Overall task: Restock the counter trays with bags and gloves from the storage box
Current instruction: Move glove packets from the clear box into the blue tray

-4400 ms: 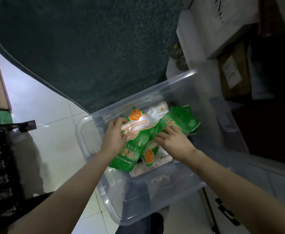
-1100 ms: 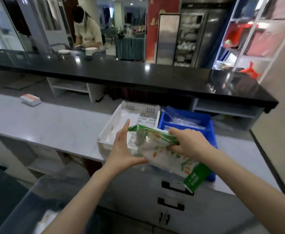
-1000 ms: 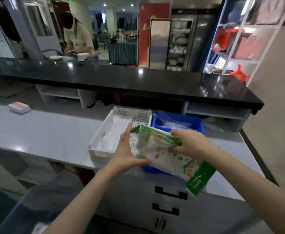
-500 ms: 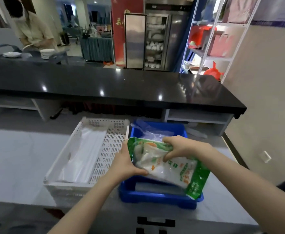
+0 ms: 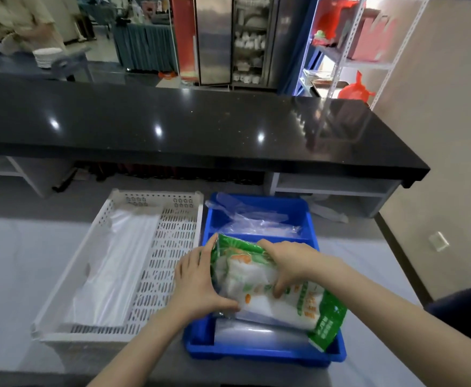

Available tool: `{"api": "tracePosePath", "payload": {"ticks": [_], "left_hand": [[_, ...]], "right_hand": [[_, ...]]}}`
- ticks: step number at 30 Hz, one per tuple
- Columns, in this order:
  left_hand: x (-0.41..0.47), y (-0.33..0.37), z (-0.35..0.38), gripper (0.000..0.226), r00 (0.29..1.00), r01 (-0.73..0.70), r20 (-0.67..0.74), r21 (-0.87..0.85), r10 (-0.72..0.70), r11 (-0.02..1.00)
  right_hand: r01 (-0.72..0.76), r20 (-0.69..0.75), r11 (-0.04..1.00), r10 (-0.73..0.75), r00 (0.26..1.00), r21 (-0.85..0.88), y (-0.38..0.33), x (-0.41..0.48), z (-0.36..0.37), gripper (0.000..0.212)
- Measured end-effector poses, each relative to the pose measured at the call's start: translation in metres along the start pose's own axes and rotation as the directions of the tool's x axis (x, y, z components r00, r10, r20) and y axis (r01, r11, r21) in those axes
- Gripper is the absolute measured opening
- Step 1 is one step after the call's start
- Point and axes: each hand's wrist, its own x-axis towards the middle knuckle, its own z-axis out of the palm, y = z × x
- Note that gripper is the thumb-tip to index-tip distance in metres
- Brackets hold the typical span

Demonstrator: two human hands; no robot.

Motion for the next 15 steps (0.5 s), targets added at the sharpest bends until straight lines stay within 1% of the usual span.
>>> {"api": "tracePosePath", "payload": {"ticks": [2,3,4,6,7,9,11,13,15], "left_hand": [[0.003,-0.001,-0.010,0.133,1.000,-0.027,-0.016,-0.232,0.024,0.972],[0.004,-0.001,-0.014,0.127,0.999,-0.045,-0.028,-0.311,0.038,0.949],[0.003,0.000,-0.016,0.121,0.998,-0.063,-0.043,-0.333,0.051,0.941],[-0.001,0.004,-0.016,0.110,0.997,-0.066,-0.052,-0.257,0.054,0.964],[-0.005,0.008,-0.014,0.107,0.998,-0.046,-0.047,-0.205,0.037,0.978],[-0.010,0.016,-0.006,0.106,0.999,0.008,-0.033,-0.108,-0.012,0.994],[-0.013,0.023,0.000,0.108,0.998,0.042,-0.044,-0.023,-0.043,0.999],[-0.015,0.028,-0.001,0.107,0.996,0.073,-0.052,-0.013,-0.074,0.997],[-0.019,0.029,-0.008,0.108,0.997,0.071,-0.038,-0.076,-0.074,0.995]], "right_hand": [[0.065,-0.025,0.994,-0.067,0.997,-0.083,-0.002,0.005,-0.001,0.094],[0.104,-0.037,0.989,-0.109,0.993,-0.109,-0.004,0.007,-0.002,0.092],[0.145,-0.056,0.982,-0.152,0.987,-0.123,-0.006,0.007,-0.002,0.088],[0.206,-0.105,0.970,-0.220,0.970,-0.130,-0.008,0.006,0.004,0.080],[0.222,-0.131,0.966,-0.239,0.962,-0.129,-0.008,0.005,0.008,0.080],[0.241,-0.171,0.963,-0.260,0.951,-0.124,-0.005,0.004,0.015,0.085],[0.258,-0.176,0.961,-0.272,0.946,-0.100,-0.002,0.004,0.013,0.090],[0.278,-0.115,0.961,-0.277,0.954,-0.010,0.000,0.003,0.006,0.093],[0.273,-0.016,0.943,-0.275,0.961,0.192,0.006,0.000,-0.005,0.084]]}}
